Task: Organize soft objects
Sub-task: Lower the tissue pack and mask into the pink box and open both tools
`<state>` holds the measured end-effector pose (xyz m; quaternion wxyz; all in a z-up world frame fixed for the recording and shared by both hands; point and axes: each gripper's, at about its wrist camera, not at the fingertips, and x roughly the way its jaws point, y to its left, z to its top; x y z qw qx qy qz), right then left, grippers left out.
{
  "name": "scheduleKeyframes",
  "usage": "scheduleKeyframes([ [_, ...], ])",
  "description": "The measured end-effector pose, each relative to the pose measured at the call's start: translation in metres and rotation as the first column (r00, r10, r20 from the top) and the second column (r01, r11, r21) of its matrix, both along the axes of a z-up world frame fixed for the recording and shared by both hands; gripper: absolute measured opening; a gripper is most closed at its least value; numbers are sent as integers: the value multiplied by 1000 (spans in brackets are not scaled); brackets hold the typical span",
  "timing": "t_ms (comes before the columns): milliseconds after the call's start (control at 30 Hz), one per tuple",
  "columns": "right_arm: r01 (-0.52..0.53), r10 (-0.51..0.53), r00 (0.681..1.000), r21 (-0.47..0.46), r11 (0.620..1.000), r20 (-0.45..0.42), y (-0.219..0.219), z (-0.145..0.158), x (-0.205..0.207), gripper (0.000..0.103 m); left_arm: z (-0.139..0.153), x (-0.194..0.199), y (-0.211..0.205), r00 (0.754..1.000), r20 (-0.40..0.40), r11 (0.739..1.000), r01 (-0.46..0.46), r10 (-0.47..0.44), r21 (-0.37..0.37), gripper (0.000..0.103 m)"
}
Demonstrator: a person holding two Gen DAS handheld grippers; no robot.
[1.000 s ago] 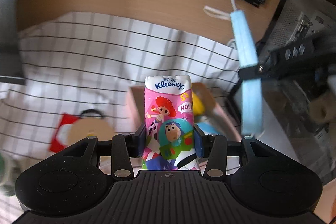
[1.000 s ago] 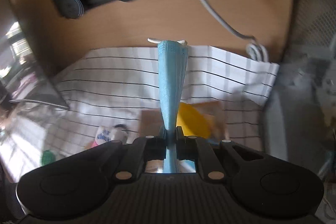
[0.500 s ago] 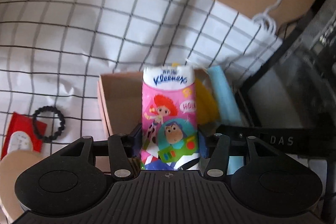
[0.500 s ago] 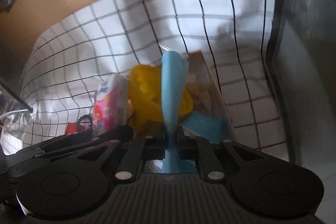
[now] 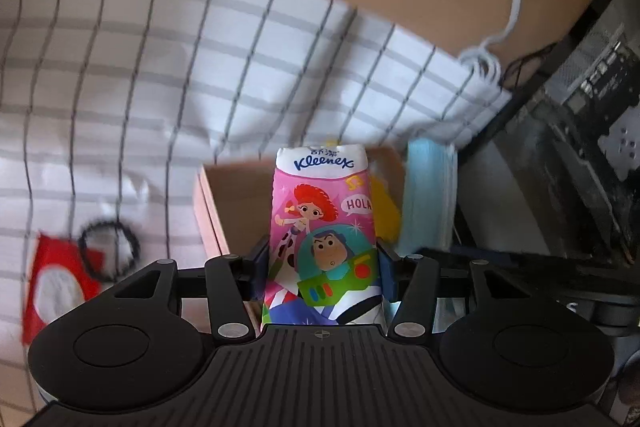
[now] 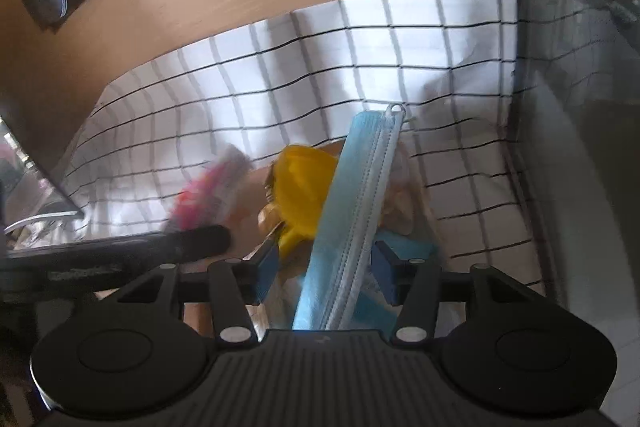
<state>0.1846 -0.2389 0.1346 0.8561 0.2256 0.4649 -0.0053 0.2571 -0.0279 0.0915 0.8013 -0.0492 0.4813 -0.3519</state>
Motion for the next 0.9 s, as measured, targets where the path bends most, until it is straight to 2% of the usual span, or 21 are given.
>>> scheduleKeyframes([
  [100,14,-14,1000,-22,1000,0,-1,-1,3,51,-17,-3,-9,998,-55,999,23,-22,29,56],
  [267,69,-68,998,38,997,-7,-14,-3,6,51,-20,-8,-16,1000,6,997,4,-4,81,57],
  [400,54,-54,998,11,998,18,-8,4,9,51,-22,-12,-21,998,66,995,4,-10,95,58],
  [500,31,-32,999,25,999,20,-4,7,24,51,-26,-13,-26,995,99,995,13,-22,98,57],
  [600,-2,4,999,32,999,-48,-1,-4,49,51,-28,-14,-31,992,113,992,37,-50,120,57],
  [700,-11,7,994,-35,999,-110,3,-20,62,51,-19,-17,-25,990,122,990,53,-69,129,57],
  [767,-5,1,992,-28,1000,-127,1,-25,62,51,-9,-22,-20,986,148,990,55,-75,133,58],
  [833,14,-16,993,-16,1000,-113,-4,-20,58,51,3,-26,-12,982,176,990,52,-75,131,56],
  [900,28,-26,997,27,999,-72,-11,-8,49,51,17,-35,0,977,209,996,22,-40,88,54],
])
